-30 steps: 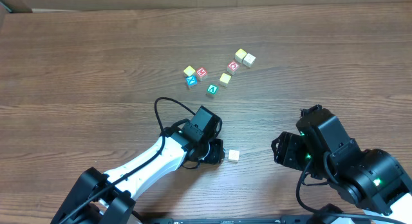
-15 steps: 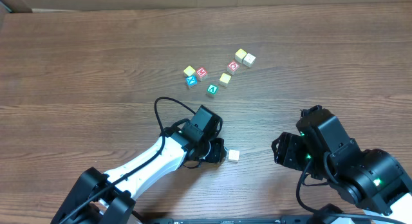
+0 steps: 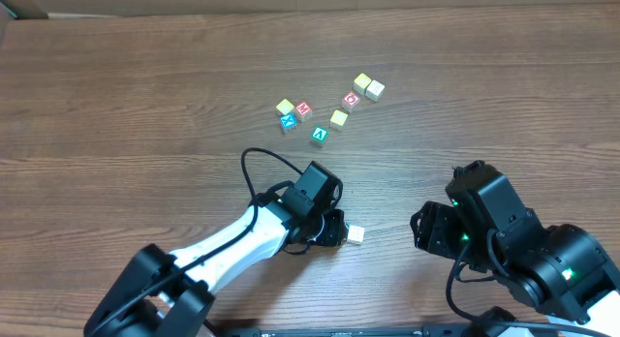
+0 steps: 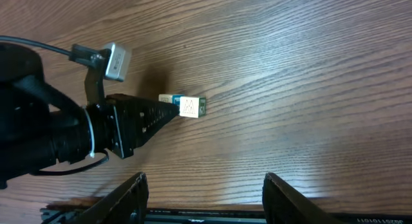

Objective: Flip 3 blocks
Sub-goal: 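Carry the E block forward and place it beside the M block, then move the left gripper back to the green A block, then grasp the green A block with the left gripper and lift, then carry the A block forward and place it left of the E block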

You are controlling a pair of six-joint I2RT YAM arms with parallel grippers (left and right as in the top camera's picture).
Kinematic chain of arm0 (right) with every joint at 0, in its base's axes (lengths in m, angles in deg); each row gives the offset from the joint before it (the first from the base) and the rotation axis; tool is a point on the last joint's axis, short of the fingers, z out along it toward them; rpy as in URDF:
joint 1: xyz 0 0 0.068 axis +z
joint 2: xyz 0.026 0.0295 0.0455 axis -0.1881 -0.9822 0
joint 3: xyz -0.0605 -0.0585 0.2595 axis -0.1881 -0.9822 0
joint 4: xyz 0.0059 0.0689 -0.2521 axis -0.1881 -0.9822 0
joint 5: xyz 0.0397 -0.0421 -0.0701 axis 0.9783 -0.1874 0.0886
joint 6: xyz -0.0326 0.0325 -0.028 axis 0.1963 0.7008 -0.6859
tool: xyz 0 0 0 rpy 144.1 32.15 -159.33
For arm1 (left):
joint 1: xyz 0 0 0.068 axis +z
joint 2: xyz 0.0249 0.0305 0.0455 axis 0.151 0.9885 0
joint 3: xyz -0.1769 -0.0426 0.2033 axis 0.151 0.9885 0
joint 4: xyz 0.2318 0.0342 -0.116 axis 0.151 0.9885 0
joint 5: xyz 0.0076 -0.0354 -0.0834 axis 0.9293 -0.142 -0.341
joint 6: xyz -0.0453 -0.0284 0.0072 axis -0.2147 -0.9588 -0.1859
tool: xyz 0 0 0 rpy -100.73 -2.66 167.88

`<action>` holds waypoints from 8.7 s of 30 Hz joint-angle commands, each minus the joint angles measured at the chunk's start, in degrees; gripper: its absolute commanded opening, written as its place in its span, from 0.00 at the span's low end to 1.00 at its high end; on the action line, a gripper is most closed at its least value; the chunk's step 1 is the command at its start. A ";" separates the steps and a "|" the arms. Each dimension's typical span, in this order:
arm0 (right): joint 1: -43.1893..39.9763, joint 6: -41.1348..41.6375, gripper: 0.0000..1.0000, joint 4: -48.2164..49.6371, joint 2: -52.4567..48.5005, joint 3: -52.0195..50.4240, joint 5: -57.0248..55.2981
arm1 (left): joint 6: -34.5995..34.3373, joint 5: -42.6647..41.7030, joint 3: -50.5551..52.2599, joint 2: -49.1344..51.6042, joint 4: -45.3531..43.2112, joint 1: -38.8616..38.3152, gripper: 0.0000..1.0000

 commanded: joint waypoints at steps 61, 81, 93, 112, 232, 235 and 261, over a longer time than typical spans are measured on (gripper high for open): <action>-0.31 -0.31 0.57 1.51 -6.34 1.18 0.24 | 26.40 10.43 -52.52 27.71 26.69 14.82 0.61; -0.31 -1.33 0.57 0.63 -6.34 1.18 0.50 | 30.49 11.87 -54.95 34.86 28.13 15.54 0.41; -0.31 -1.36 0.57 0.44 -6.34 1.18 1.05 | 30.49 11.87 -54.95 34.86 28.15 15.52 0.38; -0.31 -1.36 0.57 0.44 -6.34 1.18 1.16 | 30.47 11.85 -54.93 34.86 28.13 15.43 0.27; -0.24 -1.36 0.56 -0.55 -6.32 1.18 1.36 | 9.64 16.09 -27.65 1.60 34.84 5.81 0.05; 0.22 -1.33 0.56 -0.87 -6.32 1.09 1.38 | 7.45 12.63 -17.18 -2.93 28.37 4.35 0.06; 5.60 1.90 0.56 0.07 -6.34 0.44 1.99 | 1.92 10.54 -3.43 -4.28 13.49 -1.05 0.16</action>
